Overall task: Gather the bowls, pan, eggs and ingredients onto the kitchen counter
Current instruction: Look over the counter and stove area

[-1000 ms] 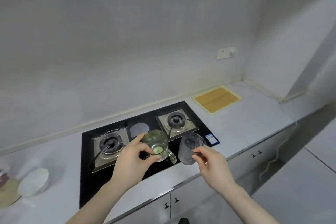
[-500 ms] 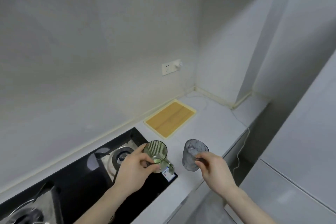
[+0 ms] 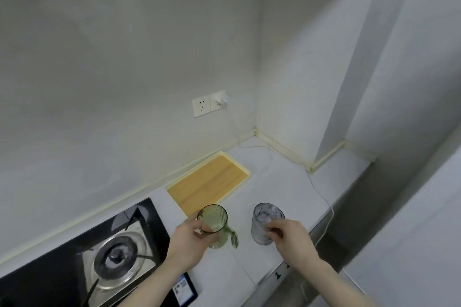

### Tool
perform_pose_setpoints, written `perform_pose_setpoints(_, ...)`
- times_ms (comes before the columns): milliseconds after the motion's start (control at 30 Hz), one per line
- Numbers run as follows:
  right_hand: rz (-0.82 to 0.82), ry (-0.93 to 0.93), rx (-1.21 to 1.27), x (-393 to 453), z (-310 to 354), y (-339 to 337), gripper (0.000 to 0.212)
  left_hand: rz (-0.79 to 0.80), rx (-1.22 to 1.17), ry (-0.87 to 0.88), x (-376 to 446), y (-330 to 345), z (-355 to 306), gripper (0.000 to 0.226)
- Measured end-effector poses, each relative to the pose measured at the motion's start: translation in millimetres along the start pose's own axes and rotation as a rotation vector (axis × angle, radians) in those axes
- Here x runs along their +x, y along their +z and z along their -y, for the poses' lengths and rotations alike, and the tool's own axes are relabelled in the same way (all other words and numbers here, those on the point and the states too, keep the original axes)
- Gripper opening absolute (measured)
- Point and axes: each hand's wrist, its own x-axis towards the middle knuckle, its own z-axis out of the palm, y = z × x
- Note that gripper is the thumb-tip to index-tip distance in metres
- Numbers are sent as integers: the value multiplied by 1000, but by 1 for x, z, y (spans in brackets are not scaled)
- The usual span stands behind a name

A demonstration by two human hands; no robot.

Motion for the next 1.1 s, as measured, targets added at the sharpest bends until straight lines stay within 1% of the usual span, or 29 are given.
perform_pose_setpoints(133, 57, 0, 1, 45, -26, -12, 24, -82, -45, -76, 19, 31, -11, 19)
perform_pose_setpoints(200, 89, -27, -4, 65, -33, -13, 20, -97, -52, -82, 24, 36, -17, 19)
perform_pose_setpoints(300, 119, -70, 12, 91, -38, -9, 12, -97, -55, -112, 33, 34, -20, 19)
perform_pose_setpoints(400, 130, -77, 24, 112, -35, -3, 14, -103, -32, -134, 50, 28, -12, 18)
perform_pose_setpoints(567, 149, -137, -11, 144, -26, 8, 7, -123, -8, -169, 86, 16, 0, 17)
perform_pose_setpoints(733, 176, -170, 0, 170, -19, 18, 14, -168, -25, -275, 119, 7, 2, 18)
perform_pose_setpoints(833, 213, -195, -13, 184, -16, 22, 14, -172, -1, -291, 134, 5, 1, 18)
perform_pose_setpoints(867, 218, -207, -22, 191, -16, 23, 18, -171, 10, -301, 139, 6, 0, 18)
perform_pose_setpoints(967, 234, -230, -47, 214, -21, 24, 46, -173, 15, -350, 153, 8, -4, 15)
perform_pose_setpoints(1000, 240, -241, -52, 221, -23, 24, 50, -181, 17, -359, 157, 9, -5, 14)
perform_pose_setpoints(1033, 252, -245, -56, 227, -24, 24, 47, -190, 15, -365, 160, 11, -5, 14)
perform_pose_setpoints(1100, 254, -248, -70, 237, -28, 21, 33, -202, -8, -372, 168, 17, -7, 13)
